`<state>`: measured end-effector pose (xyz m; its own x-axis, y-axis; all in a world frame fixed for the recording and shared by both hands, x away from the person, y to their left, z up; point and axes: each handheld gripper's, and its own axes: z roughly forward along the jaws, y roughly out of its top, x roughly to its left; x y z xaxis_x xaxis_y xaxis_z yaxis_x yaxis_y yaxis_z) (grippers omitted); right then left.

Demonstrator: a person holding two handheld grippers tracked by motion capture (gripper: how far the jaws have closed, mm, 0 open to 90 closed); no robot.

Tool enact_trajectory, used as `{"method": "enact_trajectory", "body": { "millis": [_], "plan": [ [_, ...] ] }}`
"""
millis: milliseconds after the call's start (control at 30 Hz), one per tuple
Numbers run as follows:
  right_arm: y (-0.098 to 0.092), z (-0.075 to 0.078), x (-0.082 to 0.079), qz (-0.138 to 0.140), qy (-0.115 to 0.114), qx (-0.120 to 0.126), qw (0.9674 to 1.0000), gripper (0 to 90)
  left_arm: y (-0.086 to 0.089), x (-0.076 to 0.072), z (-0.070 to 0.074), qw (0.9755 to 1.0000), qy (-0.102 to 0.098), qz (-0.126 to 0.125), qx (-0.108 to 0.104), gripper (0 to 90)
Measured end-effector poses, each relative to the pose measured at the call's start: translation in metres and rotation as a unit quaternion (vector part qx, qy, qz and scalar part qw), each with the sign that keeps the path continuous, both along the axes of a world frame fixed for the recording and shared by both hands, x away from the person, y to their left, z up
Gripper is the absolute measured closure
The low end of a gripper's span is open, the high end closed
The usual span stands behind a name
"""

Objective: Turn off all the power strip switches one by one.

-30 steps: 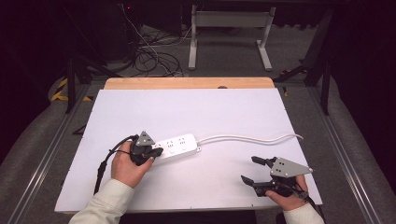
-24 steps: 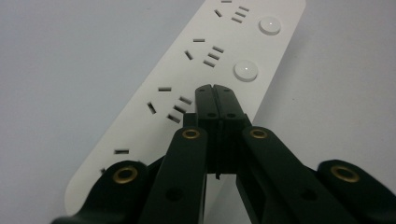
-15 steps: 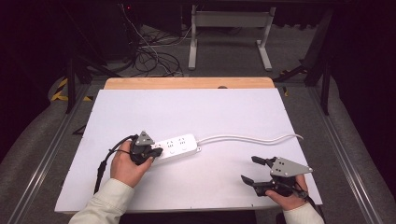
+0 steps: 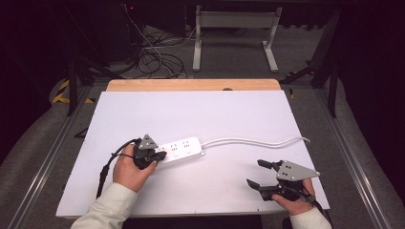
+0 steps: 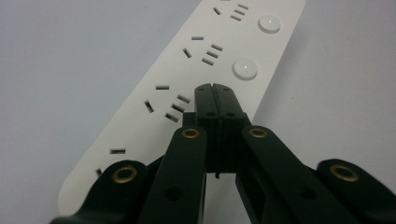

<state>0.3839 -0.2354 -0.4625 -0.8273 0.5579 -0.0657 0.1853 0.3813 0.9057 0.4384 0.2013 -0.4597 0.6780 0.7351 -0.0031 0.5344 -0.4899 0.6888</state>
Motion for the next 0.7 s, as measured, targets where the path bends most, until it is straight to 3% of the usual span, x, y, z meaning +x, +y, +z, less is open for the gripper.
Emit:
{"method": "enact_trajectory", "body": {
  "millis": [367, 433, 600, 667, 700],
  "plan": [
    [0.0011, -0.0001, -0.0003, 0.000, 0.000, -0.004, 1.0000, 25.5, -0.0003, -0.0003, -0.0010, 1.0000, 0.001, 0.000, -0.001, 90.0],
    [0.0015, 0.0002, -0.0008, 0.001, -0.001, -0.003, 1.0000, 25.5, -0.0024, -0.0017, -0.0010, 0.9999, -0.007, 0.000, 0.009, 90.0],
    [0.0011, 0.0001, -0.0010, 0.001, 0.000, -0.003, 1.0000, 25.5, -0.0021, -0.0028, -0.0021, 0.9999, -0.009, 0.003, 0.005, 90.0],
    [0.0006, 0.0002, -0.0007, 0.001, -0.001, -0.002, 1.0000, 25.5, 0.0004, -0.0044, 0.0002, 0.9995, -0.025, 0.020, -0.007, 90.0],
    [0.0001, 0.0003, -0.0006, 0.001, -0.002, -0.001, 1.0000, 25.4, 0.0019, -0.0054, 0.0033, 0.9990, -0.031, 0.016, -0.028, 90.0]
  ]
}}
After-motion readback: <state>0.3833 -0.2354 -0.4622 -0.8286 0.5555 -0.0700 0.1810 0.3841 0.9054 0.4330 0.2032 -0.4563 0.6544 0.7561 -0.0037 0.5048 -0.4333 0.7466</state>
